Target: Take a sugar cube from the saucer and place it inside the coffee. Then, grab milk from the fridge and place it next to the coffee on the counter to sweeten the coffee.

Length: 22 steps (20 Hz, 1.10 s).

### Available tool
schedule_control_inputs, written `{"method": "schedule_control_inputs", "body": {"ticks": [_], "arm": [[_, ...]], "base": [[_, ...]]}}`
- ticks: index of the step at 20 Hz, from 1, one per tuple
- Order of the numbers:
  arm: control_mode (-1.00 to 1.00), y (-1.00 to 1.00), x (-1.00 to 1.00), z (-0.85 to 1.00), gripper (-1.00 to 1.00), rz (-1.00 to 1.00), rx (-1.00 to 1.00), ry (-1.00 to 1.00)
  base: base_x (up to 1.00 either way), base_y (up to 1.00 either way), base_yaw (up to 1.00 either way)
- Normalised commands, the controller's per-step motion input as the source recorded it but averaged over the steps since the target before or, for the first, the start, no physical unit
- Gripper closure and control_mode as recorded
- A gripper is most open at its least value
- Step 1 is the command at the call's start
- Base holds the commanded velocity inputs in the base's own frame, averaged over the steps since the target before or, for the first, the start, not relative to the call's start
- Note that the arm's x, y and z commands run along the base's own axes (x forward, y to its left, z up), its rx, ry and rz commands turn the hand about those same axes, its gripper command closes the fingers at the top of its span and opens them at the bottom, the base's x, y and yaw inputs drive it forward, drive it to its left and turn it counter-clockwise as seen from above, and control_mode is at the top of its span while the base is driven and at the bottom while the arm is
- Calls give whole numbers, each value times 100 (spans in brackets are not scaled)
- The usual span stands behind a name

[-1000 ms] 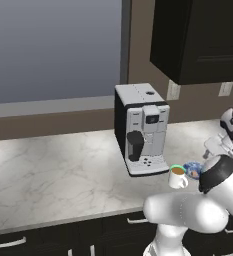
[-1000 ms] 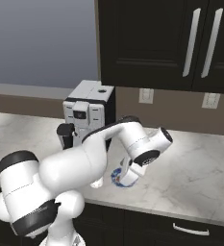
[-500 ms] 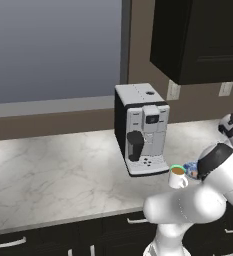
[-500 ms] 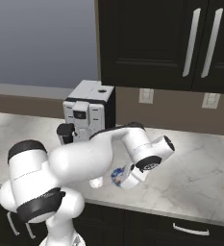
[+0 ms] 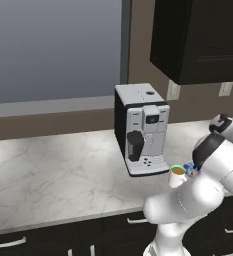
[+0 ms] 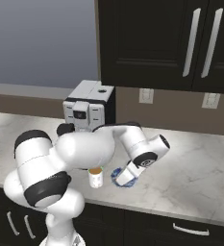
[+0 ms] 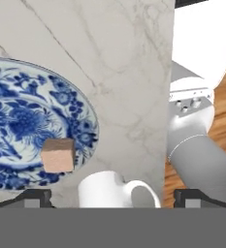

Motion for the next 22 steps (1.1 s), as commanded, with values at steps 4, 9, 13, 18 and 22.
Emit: {"method": "schedule_control_inputs", "body": {"ticks": [4,9,13,18,22], "arm": [[-100,0,2,-25,-100,-1,0,-1],[-100,2,11,-13,-100,-3,0,-4],[-100,15,9,-11,-100,-6,0,0],[-100,12,5,-10,-100,-6,-2,-2],[-100,0,2,-12,-100,0,-2,-10]], "base": [[0,0,0],[0,0,0],[0,0,0],[0,0,0],[0,0,0]]}}
